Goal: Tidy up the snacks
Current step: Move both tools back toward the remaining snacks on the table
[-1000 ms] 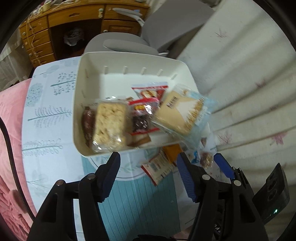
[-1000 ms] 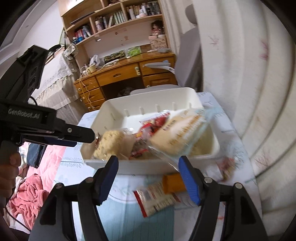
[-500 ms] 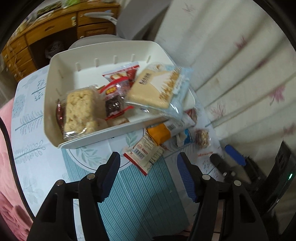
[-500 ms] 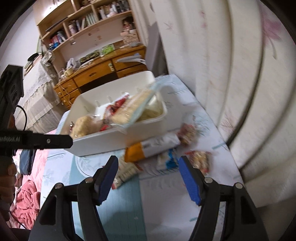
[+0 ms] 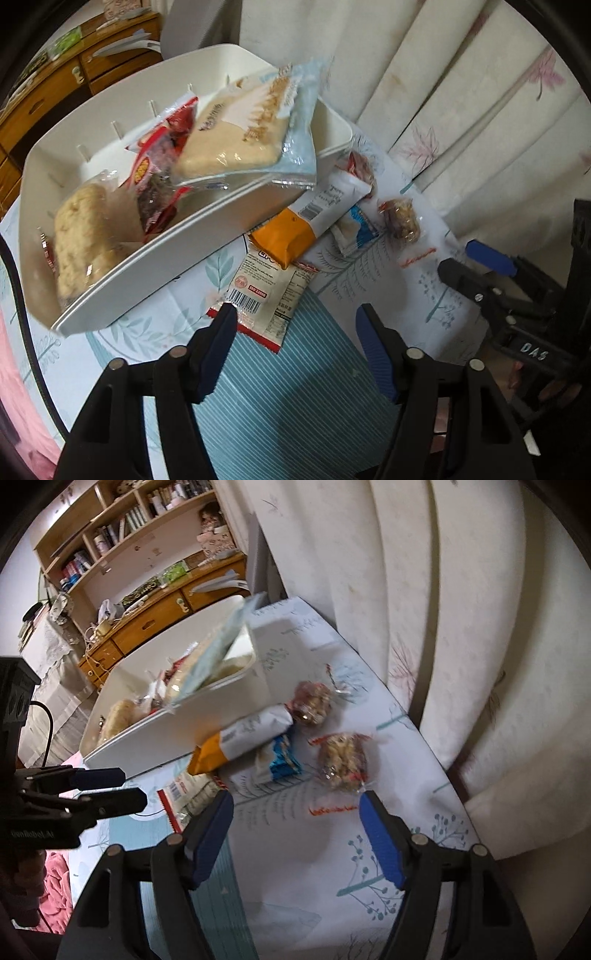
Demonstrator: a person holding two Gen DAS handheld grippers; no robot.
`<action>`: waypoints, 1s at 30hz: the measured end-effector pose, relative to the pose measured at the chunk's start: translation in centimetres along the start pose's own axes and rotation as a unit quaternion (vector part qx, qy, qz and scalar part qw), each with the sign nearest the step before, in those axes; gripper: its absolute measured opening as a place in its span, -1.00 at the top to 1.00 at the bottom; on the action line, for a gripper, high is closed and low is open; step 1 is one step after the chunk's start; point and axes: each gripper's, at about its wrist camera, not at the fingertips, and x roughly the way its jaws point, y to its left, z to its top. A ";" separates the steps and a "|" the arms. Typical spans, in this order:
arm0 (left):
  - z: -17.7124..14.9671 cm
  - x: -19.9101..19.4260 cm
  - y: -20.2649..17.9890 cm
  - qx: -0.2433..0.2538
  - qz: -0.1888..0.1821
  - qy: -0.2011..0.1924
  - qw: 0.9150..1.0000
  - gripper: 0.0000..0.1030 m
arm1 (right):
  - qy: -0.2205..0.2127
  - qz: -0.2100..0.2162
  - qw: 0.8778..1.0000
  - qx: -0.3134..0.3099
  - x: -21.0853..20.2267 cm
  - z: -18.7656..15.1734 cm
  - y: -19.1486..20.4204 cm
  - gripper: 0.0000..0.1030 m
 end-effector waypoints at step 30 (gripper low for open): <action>2.1 9.3 0.6 -0.014 0.089 0.028 0.996 -0.38 | 0.057 -0.013 0.998 -0.037 8.1 1.6 -3.2 -0.28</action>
